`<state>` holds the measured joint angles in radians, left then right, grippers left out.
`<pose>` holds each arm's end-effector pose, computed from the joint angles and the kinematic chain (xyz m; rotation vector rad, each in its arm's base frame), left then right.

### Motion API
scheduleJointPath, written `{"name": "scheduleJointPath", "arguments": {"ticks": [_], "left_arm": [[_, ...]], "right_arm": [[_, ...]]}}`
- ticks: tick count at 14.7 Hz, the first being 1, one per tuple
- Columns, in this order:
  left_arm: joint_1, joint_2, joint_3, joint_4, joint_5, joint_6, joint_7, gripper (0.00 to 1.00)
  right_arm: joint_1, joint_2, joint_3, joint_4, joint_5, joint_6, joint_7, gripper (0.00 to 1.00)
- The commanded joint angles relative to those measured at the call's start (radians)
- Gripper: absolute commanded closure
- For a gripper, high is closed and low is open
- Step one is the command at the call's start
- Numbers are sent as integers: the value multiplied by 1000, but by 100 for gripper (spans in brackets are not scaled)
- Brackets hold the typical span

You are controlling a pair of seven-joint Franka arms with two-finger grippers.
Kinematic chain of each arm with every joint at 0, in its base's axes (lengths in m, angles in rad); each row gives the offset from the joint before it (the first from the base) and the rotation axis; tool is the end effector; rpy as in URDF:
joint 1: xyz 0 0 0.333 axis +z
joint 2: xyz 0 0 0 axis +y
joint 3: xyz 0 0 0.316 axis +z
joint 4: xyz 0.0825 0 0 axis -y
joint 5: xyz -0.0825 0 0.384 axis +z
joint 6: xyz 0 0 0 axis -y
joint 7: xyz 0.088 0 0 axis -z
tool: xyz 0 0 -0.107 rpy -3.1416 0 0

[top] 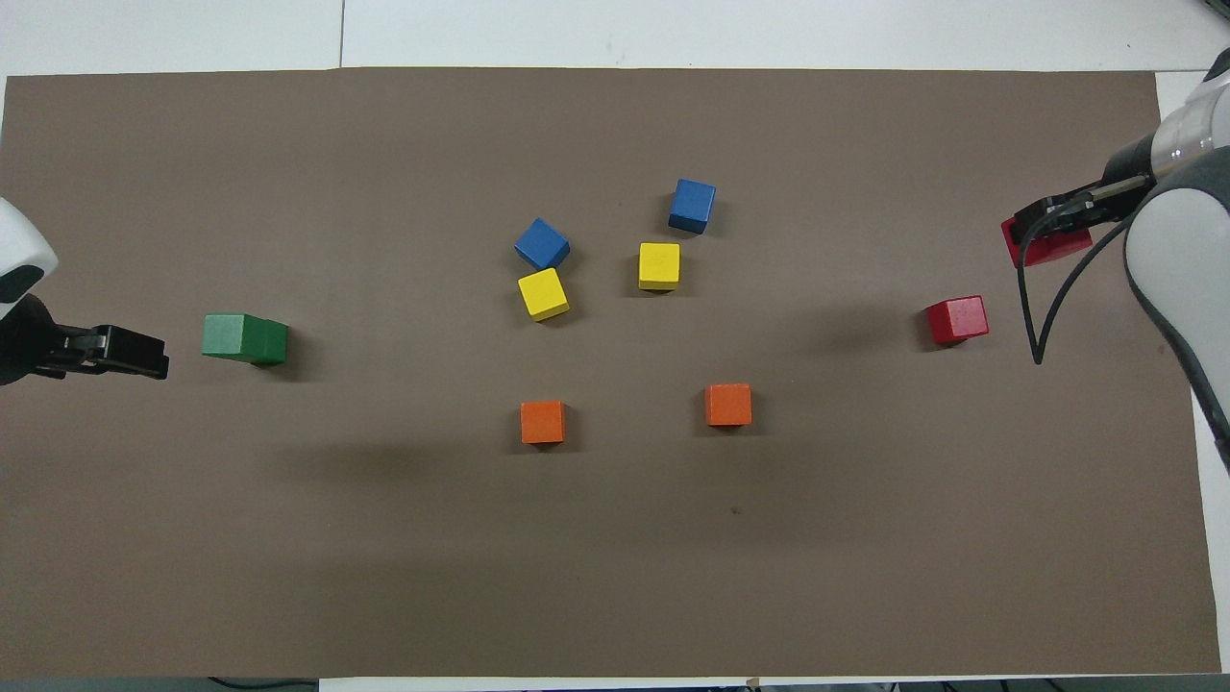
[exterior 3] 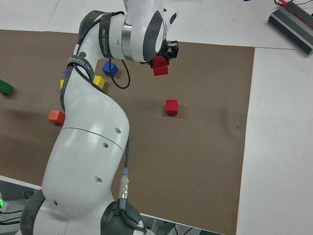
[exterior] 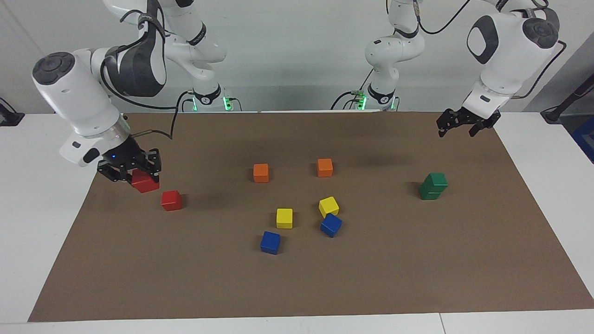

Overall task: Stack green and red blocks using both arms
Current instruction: 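Carry the red block to the other red block while the left gripper withdraws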

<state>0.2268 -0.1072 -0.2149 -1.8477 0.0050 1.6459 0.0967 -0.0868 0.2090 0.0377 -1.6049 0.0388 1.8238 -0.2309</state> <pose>0.5187 0.0022 0.5563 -3.1127 0.1294 0.1535 0.6272 -0.0295 0.5067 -3.0865 -0.2652 -0.0252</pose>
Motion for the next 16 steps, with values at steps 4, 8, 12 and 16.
{"name": "scheduleJointPath", "arguments": {"ticks": [4,8,12,16], "left_arm": [[-171,15,142,102,-8,-95,-14,0],[-182,8,149,90,-7,-94,-8,0],[-188,55,150,119,-11,-39,-22,0],[-188,169,147,283,-26,-149,-80,0]], "right_arm": [[-37,-40,10,-222,-11,141,73,100],[-39,-57,10,-282,-31,164,120,100],[-30,-59,10,-313,-62,173,176,100],[-28,-53,10,-345,-80,210,186,100]]}}
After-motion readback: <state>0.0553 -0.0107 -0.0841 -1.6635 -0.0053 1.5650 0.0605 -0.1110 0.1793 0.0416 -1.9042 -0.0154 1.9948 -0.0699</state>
